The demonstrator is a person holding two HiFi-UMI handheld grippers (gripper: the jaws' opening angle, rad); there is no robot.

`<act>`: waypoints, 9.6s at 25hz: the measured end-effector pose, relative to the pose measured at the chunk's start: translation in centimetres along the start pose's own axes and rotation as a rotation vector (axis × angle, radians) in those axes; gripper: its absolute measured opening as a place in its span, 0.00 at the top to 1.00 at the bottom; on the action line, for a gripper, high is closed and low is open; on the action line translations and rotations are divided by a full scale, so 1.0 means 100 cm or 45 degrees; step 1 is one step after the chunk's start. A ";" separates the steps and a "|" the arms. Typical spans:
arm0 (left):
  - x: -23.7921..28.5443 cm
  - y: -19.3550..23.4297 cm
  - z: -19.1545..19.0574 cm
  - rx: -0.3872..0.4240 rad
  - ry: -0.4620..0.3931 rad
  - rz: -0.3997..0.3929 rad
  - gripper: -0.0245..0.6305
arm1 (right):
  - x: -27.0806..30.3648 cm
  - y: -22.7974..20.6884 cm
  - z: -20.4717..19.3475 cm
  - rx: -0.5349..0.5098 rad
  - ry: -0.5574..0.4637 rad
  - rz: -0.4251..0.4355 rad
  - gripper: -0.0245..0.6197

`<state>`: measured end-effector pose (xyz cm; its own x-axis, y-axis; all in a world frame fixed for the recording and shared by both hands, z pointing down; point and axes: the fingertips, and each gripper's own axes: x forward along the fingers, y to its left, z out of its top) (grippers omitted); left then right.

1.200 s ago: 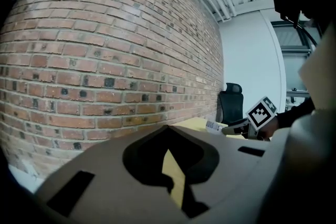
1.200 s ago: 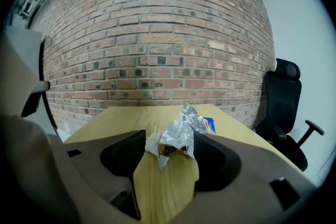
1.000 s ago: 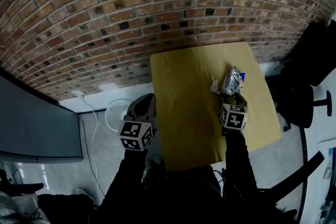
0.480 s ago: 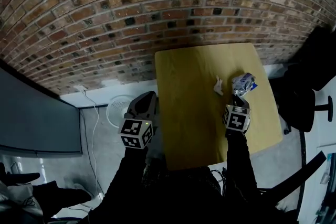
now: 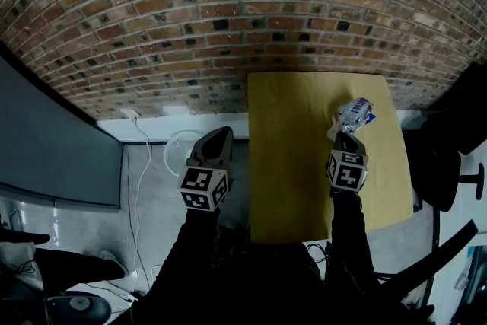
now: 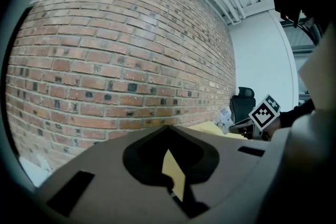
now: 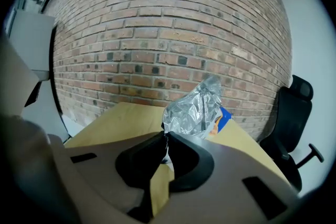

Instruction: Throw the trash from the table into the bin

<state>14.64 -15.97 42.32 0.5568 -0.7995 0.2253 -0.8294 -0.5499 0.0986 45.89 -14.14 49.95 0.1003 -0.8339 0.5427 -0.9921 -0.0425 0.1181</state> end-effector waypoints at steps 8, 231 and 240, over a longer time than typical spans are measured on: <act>-0.049 0.060 0.007 -0.034 -0.049 0.113 0.95 | 0.002 0.089 0.042 -0.068 -0.069 0.124 0.92; 0.068 -0.075 0.020 0.098 -0.039 -0.325 0.95 | 0.006 0.008 0.013 0.324 -0.123 0.195 0.58; 0.068 -0.062 0.016 0.083 -0.018 -0.295 0.95 | 0.039 -0.004 -0.025 0.237 0.117 0.129 0.58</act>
<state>23.67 -18.36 41.72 0.7330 -0.6530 0.1904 -0.6748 -0.7333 0.0830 46.86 -15.99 54.06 -0.0029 -0.7860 0.6183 -0.9934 -0.0687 -0.0920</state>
